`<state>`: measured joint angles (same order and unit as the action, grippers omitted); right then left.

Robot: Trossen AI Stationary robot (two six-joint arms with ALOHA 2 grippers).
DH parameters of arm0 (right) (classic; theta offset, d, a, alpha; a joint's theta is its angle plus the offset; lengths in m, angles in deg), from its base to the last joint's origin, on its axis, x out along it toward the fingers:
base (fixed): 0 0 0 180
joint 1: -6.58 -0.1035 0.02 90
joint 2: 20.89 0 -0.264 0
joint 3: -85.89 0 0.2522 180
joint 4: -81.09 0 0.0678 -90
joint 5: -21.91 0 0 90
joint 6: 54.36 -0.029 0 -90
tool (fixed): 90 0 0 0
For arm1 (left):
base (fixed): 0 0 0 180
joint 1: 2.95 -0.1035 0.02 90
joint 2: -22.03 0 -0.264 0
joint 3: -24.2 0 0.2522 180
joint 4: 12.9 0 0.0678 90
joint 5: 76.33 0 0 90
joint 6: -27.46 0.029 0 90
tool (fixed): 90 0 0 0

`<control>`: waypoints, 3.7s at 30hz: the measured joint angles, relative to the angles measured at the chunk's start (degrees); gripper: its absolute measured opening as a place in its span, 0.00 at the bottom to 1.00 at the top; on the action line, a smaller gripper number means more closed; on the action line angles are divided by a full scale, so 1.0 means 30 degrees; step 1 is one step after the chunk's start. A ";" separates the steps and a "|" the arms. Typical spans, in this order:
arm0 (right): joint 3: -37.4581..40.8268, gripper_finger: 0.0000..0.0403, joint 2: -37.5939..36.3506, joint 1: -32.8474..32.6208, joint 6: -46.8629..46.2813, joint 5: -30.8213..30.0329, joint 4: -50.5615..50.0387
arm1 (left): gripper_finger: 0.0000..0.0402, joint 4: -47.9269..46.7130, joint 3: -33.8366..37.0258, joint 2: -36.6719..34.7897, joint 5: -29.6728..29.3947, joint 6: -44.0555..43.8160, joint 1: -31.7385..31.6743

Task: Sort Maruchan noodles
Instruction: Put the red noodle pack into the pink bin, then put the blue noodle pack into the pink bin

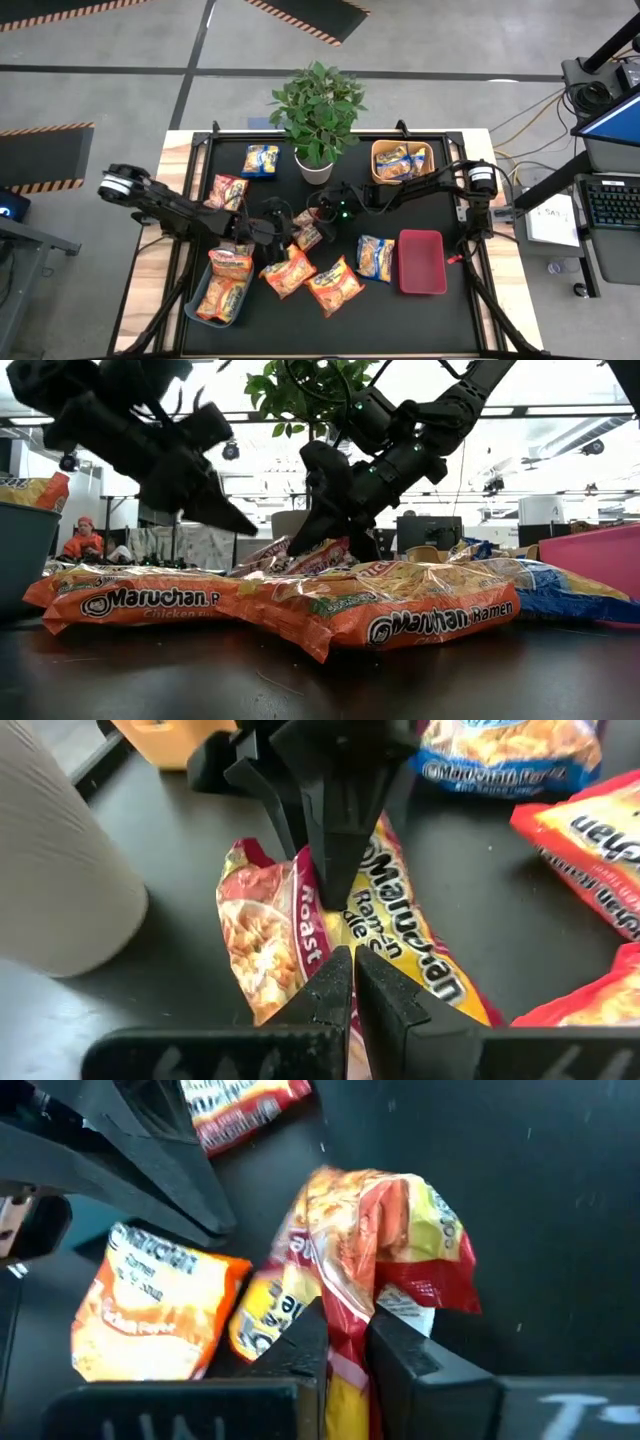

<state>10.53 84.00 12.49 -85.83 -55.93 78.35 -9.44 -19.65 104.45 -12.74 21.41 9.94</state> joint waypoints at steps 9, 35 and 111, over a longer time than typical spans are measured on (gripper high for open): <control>-0.0007 0.07 -0.2326 -0.0007 0.1849 -0.0045 -0.1082 | 0.00 -0.1525 0.0000 -0.4367 -0.0062 0.1513 0.0015; -0.0007 0.07 -1.7217 -0.4949 0.3423 -0.2619 -2.2104 | 0.00 -0.0622 -0.0036 -0.7640 -0.0069 0.5177 0.0015; -0.3980 0.34 -0.8964 -0.8058 0.1142 -0.5496 -3.0355 | 0.00 0.2295 0.0399 -0.7604 -0.0058 0.8020 0.0012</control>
<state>-1.41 57.11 -11.68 -82.40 -72.42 -12.72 -2.56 -18.45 81.64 -12.91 45.47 9.97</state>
